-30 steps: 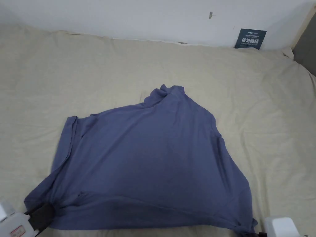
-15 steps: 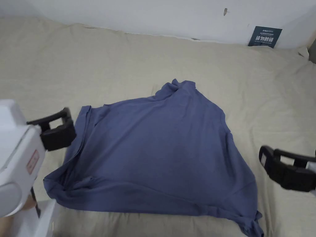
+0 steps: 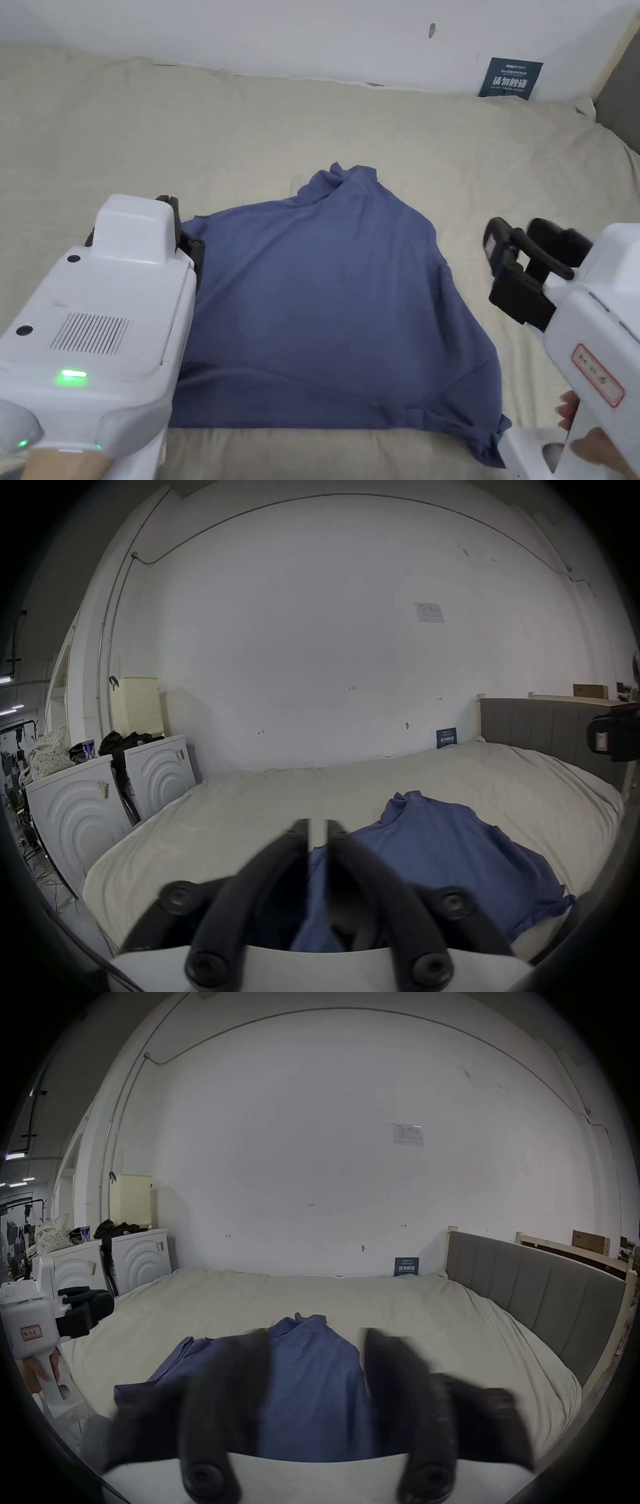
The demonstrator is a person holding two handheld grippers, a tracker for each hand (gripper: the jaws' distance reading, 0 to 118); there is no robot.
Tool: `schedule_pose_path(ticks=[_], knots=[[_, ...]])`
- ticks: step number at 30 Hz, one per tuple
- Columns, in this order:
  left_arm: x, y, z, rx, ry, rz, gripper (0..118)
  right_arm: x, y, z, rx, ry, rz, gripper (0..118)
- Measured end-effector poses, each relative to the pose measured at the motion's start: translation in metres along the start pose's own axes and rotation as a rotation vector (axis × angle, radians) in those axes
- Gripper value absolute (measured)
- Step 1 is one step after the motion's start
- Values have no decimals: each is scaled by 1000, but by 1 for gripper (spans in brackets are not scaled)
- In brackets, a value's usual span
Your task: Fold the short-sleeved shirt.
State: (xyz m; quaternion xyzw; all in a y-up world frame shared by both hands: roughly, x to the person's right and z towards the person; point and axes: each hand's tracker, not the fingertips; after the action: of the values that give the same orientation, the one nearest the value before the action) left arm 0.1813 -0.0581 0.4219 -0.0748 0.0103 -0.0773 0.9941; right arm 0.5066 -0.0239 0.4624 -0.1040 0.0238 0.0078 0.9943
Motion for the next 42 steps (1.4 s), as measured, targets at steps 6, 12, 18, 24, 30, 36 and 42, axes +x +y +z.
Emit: schedule_pose_path(ticks=[6, 12, 18, 24, 30, 36, 42], knots=[[-5, -2, -1, -37, -21, 10, 0, 0, -2, -4, -43, 4, -74, 1], [-27, -4, -17, -174, -32, 82, 3, 1, -5, -5, -68, 8, -64, 1], [-82, 11, -84, -370, -4, 261, 76, 7, -8, -12, -89, 6, -87, 1], [-112, 30, -187, -492, -46, 295, 118, 9, -15, -34, -153, -12, -86, 1], [-108, -17, -318, -787, -1, 223, 118, 13, -25, -67, -244, -52, -74, 1], [-100, -78, -384, -1016, 7, 276, 105, 25, -43, -94, -347, -90, -89, 1], [-90, -98, -409, -1028, 53, 170, 36, 30, -53, -106, -395, -112, -104, 1]])
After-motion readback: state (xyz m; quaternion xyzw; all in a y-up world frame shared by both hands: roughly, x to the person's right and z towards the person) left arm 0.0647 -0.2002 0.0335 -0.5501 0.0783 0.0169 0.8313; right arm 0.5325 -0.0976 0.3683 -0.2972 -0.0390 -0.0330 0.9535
